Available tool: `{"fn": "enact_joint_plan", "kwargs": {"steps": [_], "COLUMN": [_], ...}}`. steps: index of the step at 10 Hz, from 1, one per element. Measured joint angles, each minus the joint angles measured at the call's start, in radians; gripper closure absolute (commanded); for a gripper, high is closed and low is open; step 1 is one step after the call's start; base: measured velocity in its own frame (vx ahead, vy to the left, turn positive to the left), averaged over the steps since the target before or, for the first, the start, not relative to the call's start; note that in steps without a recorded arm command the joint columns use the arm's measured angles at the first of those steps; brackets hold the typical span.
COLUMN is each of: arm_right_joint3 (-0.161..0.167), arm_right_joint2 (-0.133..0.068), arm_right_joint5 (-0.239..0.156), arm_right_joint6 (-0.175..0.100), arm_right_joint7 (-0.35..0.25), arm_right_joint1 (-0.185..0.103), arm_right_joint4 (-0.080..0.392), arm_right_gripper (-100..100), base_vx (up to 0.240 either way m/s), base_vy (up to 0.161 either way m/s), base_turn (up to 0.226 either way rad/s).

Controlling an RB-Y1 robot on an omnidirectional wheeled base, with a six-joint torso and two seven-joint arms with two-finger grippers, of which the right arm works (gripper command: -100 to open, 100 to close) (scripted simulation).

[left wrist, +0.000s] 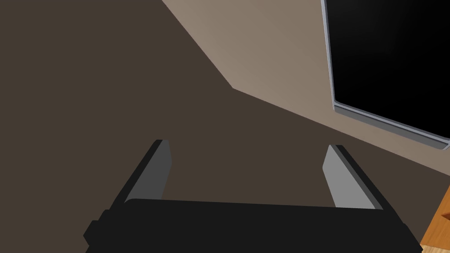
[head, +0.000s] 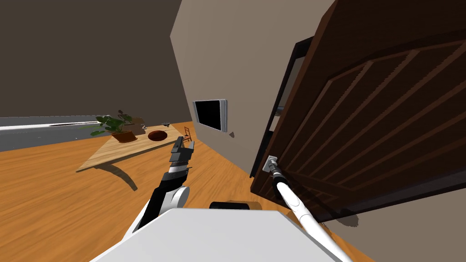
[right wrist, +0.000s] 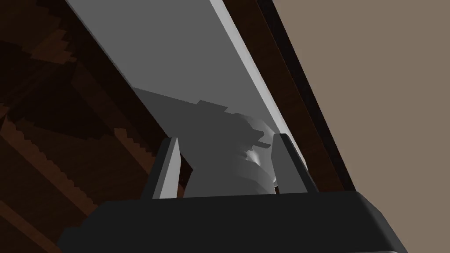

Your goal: Pull the door open

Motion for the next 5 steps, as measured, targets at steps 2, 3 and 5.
{"fn": "enact_joint_plan", "kwargs": {"steps": [2, 3, 5], "arm_right_joint3": [-0.017, -0.013, -0.021], "arm_right_joint2": [0.013, 0.012, 0.021], "arm_right_joint5": [-0.074, -0.084, -0.142], "arm_right_joint6": [-0.027, -0.029, -0.047], "arm_right_joint7": [0.014, 0.003, 0.003], "arm_right_joint1": [0.007, 0.005, -0.010], "arm_right_joint4": [-0.017, -0.011, 0.002], "arm_right_gripper": [100, 100, 100], "base_vx": [-0.033, -0.048, -0.041], "base_vy": [-0.016, -0.015, -0.024], "base_turn": [0.012, 0.022, 0.030]}}
